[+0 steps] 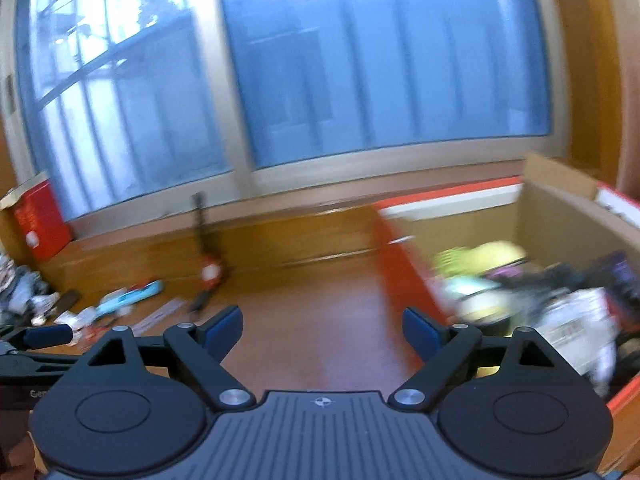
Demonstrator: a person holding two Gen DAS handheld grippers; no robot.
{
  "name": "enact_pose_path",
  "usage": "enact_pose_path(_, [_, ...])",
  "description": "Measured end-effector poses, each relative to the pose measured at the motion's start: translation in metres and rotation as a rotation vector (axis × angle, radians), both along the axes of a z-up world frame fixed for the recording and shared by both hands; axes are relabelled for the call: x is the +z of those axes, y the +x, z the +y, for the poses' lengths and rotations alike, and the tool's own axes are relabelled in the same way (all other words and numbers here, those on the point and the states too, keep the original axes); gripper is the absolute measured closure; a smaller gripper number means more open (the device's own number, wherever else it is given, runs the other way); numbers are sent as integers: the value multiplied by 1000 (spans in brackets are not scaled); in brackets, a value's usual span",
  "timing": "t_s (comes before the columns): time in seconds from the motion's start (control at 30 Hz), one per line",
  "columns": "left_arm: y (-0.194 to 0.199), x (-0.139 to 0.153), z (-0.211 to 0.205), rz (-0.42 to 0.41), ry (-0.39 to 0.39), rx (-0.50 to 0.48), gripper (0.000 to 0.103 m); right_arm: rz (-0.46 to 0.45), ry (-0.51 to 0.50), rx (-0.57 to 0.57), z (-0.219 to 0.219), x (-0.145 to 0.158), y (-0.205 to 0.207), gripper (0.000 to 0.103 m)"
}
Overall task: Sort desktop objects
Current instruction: 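Move both open tools back toward the cluttered desk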
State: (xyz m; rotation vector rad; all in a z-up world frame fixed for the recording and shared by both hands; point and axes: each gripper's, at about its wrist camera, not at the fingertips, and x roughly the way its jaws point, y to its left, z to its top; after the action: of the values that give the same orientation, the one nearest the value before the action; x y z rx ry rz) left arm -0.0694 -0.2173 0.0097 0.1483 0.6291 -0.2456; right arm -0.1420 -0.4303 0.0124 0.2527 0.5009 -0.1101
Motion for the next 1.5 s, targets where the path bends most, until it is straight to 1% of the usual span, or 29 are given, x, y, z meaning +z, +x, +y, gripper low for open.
enact_pose_path(0.13, [1,-5,63,12,1,107,0,14,30,83,62,-8,8,14])
enact_pose_path(0.23, [1,-8,110,22,-4,194,0,54,28,174,109,-8,21,14])
enact_pose_path(0.3, [2,-11,141,29,-7,253,0,51,-5,243,139,-4,33,14])
enact_pose_path(0.43, [11,-20,189,50,-22,384,0,38,-77,378,192,1,58,13])
enact_pose_path(0.53, [18,-26,222,63,-3,475,0,10,-104,458,225,2,76,13])
enact_pose_path(0.63, [27,-25,251,62,30,547,0,17,-68,523,254,2,102,13])
enact_pose_path(0.73, [37,-27,273,53,18,601,0,33,-34,600,282,0,130,13])
enact_pose_path(0.83, [48,-34,292,58,12,654,0,45,-47,670,307,-8,151,13])
enact_pose_path(0.93, [60,-41,307,77,35,661,0,85,-54,689,327,-16,166,13])
enact_pose_path(1.0, [70,-44,316,63,30,643,0,107,-51,702,338,-22,174,13])
enact_pose_path(1.03, [78,-45,321,56,15,625,2,106,-56,696,342,-24,177,13])
enact_pose_path(1.1, [97,-49,328,78,-30,580,8,120,-55,664,350,-27,182,15])
enact_pose_path(1.17, [111,-53,329,83,-74,541,9,135,-25,643,352,-29,182,16])
enact_pose_path(1.23, [127,-57,329,77,-100,529,9,136,-32,620,353,-30,181,16])
enact_pose_path(1.3, [145,-63,331,79,-135,550,9,139,-48,590,354,-30,180,16])
enact_pose_path(1.37, [161,-70,334,89,-167,596,8,144,-65,559,354,-30,180,16])
enact_pose_path(1.43, [177,-78,336,103,-174,660,8,159,-77,529,352,-32,181,16])
enact_pose_path(1.5, [186,-85,337,121,-182,702,8,178,-86,503,351,-35,184,16])
